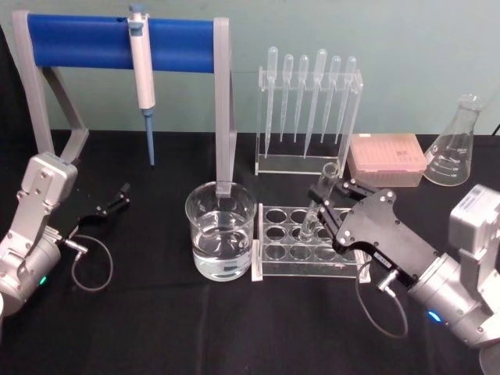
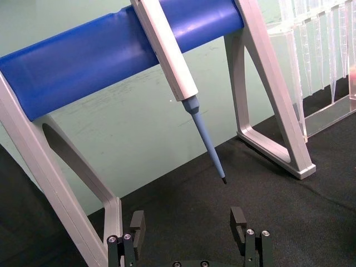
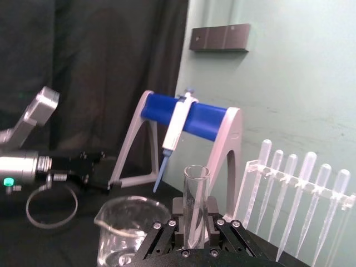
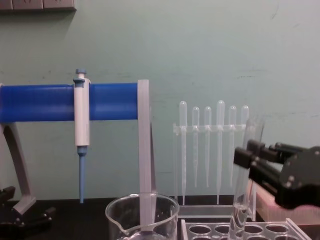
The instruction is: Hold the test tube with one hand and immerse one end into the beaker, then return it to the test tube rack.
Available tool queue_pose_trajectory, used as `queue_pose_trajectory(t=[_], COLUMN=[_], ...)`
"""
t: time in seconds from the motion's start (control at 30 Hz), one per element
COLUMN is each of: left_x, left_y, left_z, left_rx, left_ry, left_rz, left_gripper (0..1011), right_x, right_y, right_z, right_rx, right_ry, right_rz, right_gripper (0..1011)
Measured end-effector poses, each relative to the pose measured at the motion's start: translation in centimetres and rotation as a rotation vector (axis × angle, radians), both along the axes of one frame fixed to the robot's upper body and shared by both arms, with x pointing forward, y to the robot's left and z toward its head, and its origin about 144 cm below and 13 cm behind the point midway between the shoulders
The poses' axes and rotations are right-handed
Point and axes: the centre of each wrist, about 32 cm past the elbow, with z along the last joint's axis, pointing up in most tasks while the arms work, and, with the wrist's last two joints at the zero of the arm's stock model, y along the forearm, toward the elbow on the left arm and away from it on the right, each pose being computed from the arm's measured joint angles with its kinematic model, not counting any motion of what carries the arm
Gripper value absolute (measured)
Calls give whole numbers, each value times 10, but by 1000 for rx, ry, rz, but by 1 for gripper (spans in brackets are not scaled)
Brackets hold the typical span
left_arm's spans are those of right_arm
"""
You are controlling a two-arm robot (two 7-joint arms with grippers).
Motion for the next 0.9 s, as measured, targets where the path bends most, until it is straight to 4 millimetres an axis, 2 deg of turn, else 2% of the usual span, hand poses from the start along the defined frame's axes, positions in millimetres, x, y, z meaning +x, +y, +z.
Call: queue_pose_trajectory(t=[0.3,0.9], left_x=[0,0], left_y=[0,0], left_z=[0,0], left_rx=[0,0], left_ry=[0,0], left_rz=[0,0], left_gripper=[1000,1000], right_x=[-1,4], right_y=[0,-1], right_z=[19,63], right_rx=[92,30], right_ry=[91,133], right_rz=[11,32], right_gripper=[224,224])
